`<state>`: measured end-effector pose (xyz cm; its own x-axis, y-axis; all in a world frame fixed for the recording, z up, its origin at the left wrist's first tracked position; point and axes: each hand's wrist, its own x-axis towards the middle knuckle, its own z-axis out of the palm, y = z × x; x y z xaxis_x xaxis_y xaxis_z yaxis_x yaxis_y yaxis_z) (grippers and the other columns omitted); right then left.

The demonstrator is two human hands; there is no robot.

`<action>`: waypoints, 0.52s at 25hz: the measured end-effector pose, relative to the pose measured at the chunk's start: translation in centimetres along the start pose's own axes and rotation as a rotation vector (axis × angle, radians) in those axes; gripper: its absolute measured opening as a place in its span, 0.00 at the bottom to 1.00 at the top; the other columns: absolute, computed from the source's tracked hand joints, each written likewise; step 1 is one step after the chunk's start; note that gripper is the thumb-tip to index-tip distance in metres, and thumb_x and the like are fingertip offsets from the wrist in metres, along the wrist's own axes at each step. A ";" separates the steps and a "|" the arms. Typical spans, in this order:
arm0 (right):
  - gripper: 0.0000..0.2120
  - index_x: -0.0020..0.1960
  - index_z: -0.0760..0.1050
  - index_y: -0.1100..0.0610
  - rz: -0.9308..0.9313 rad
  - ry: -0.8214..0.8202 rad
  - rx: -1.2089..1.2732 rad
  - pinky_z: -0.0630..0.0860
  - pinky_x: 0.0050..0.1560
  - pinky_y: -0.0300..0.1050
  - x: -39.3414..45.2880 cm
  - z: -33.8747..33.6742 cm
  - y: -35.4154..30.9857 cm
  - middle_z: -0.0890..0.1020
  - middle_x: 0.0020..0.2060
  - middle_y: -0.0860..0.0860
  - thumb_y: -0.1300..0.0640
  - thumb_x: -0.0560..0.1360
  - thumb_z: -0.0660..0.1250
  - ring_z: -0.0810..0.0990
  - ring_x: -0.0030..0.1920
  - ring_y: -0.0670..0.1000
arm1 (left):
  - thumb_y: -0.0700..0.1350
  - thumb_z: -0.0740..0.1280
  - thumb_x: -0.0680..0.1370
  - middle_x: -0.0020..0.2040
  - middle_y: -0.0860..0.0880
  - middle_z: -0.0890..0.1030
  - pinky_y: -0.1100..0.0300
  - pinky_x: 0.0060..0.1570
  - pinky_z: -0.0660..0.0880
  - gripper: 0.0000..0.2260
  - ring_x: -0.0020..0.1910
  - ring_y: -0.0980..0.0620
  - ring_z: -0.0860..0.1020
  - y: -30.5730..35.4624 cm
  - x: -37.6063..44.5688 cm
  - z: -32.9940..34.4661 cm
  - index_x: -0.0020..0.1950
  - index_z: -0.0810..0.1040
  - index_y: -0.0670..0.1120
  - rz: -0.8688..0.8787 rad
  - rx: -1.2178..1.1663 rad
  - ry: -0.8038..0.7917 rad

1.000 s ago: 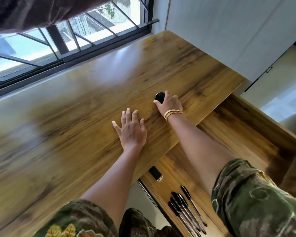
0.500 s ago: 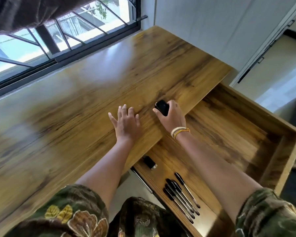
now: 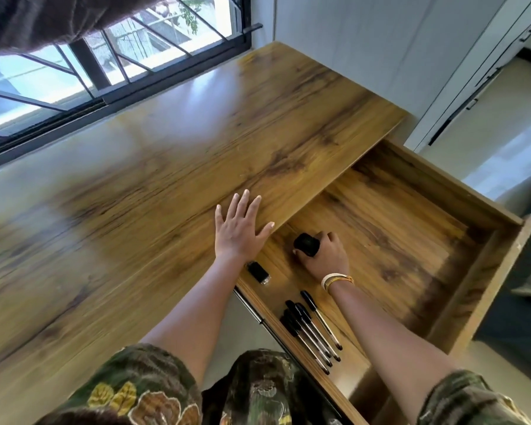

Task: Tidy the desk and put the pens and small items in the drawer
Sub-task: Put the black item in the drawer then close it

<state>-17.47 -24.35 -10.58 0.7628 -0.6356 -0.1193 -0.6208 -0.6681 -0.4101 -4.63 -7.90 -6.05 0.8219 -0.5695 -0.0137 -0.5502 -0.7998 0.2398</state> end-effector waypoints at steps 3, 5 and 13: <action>0.31 0.61 0.73 0.55 0.039 -0.027 -0.041 0.78 0.50 0.50 0.1 1.2 -0.7 0.76 0.53 0.53 0.37 0.66 0.71 0.77 0.52 0.57 | 0.74 0.52 0.71 0.80 0.50 0.49 0.39 0.74 0.42 0.41 0.79 0.48 0.45 -0.1 -0.4 -0.2 0.79 0.51 0.55 0.035 0.027 -0.041; 0.32 0.61 0.73 0.56 0.051 -0.037 -0.047 0.78 0.50 0.50 0.4 1.8 -1.1 0.76 0.53 0.54 0.36 0.66 0.71 0.77 0.53 0.57 | 0.75 0.56 0.68 0.80 0.51 0.51 0.38 0.74 0.45 0.43 0.79 0.47 0.46 -0.1 -0.3 -0.3 0.78 0.53 0.56 0.037 0.034 -0.023; 0.33 0.62 0.69 0.57 0.023 -0.143 -0.128 0.79 0.48 0.52 1.5 3.2 -1.4 0.73 0.58 0.55 0.36 0.68 0.69 0.78 0.54 0.58 | 0.71 0.63 0.68 0.79 0.52 0.58 0.39 0.74 0.50 0.39 0.78 0.49 0.53 0.1 -0.2 0.0 0.76 0.61 0.57 -0.010 -0.008 0.081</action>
<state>-14.91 -23.13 -13.09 0.7607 -0.5956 -0.2581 -0.6490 -0.7037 -0.2890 -4.83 -7.89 -6.05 0.8367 -0.5441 0.0623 -0.5411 -0.8037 0.2478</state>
